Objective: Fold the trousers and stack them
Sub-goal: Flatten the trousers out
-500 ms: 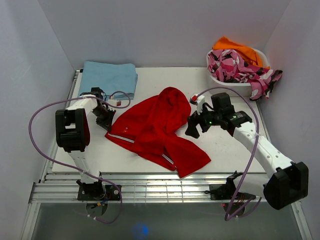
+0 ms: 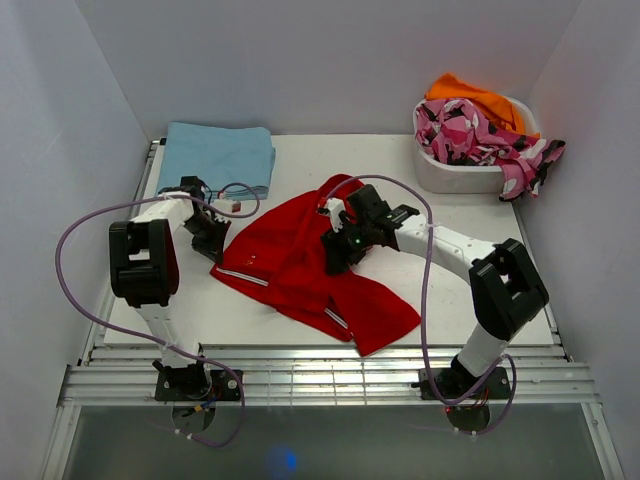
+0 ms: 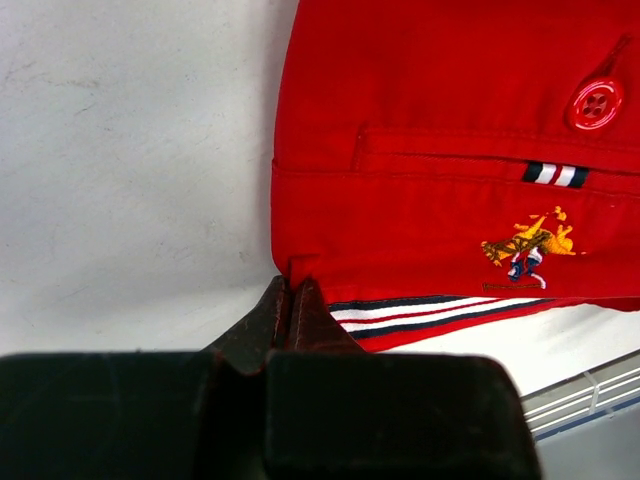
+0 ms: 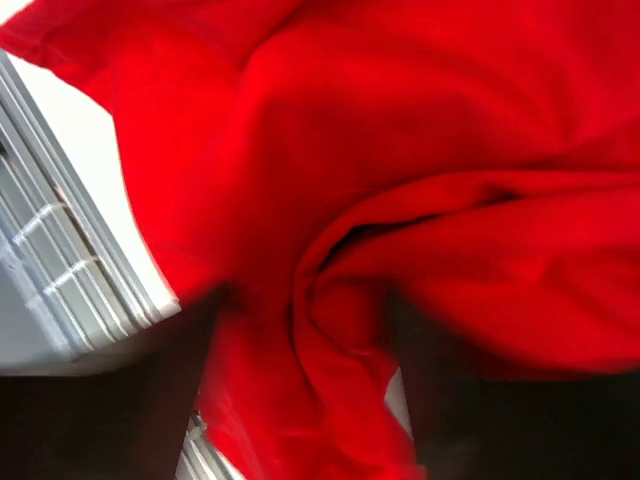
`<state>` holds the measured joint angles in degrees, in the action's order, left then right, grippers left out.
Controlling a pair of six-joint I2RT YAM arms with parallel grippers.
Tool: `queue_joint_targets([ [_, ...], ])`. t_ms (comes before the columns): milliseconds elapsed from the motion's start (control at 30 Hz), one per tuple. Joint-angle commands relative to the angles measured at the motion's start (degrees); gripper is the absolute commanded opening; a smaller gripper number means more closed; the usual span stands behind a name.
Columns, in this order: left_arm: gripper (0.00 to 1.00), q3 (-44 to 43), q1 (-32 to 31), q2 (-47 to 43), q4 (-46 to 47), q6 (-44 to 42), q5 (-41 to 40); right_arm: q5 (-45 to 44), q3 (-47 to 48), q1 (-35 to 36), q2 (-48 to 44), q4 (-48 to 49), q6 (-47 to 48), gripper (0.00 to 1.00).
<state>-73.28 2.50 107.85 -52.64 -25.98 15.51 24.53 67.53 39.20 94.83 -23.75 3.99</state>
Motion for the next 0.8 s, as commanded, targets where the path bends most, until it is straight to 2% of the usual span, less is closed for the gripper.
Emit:
queue_joint_targets([
  [0,0.00,1.82,-0.04,-2.91,0.79,-0.30,0.58,1.92,3.75,1.58,1.67,1.25,-1.71,0.50],
  [67,0.00,2.26,0.05,-3.00,1.14,-0.65,-0.21,2.01,4.36,1.58,1.16,0.46,-0.39,0.27],
  [100,0.00,2.52,0.05,-3.17,1.49,-1.26,-0.48,1.49,4.63,1.41,0.54,-0.94,0.22,0.09],
  [233,0.00,2.96,1.27,-2.56,1.75,-3.02,-1.79,3.41,4.20,-2.71,-4.55,-4.71,2.60,0.08],
  [333,0.00,2.17,3.03,-1.69,1.84,-4.69,-2.32,4.64,3.93,-9.82,-7.81,-10.50,6.11,0.08],
  [467,0.00,0.94,4.53,-1.68,2.37,-8.29,-5.47,3.33,3.58,-24.12,-10.71,-17.89,15.50,0.08],
  [533,0.00,0.94,4.88,-1.86,2.98,-10.14,-6.80,2.36,3.49,-28.98,-11.33,-20.27,20.60,0.08],
  [567,0.00,0.94,5.14,-1.77,3.25,-12.32,-7.50,2.27,3.49,-33.62,-11.77,-22.72,22.36,0.08],
  [633,0.00,1.03,5.67,-1.86,4.30,-14.62,-9.52,0.70,3.49,-37.86,-12.12,-24.85,27.53,0.08],
  [667,0.00,1.03,6.37,-1.86,4.65,-17.41,-10.14,0.34,3.23,-42.93,-12.64,-26.25,29.30,0.08],
  [767,0.00,0.07,8.38,-1.25,7.28,-22.34,-12.95,-0.80,2.00,-51.29,-13.52,-27.93,35.99,0.08],
])
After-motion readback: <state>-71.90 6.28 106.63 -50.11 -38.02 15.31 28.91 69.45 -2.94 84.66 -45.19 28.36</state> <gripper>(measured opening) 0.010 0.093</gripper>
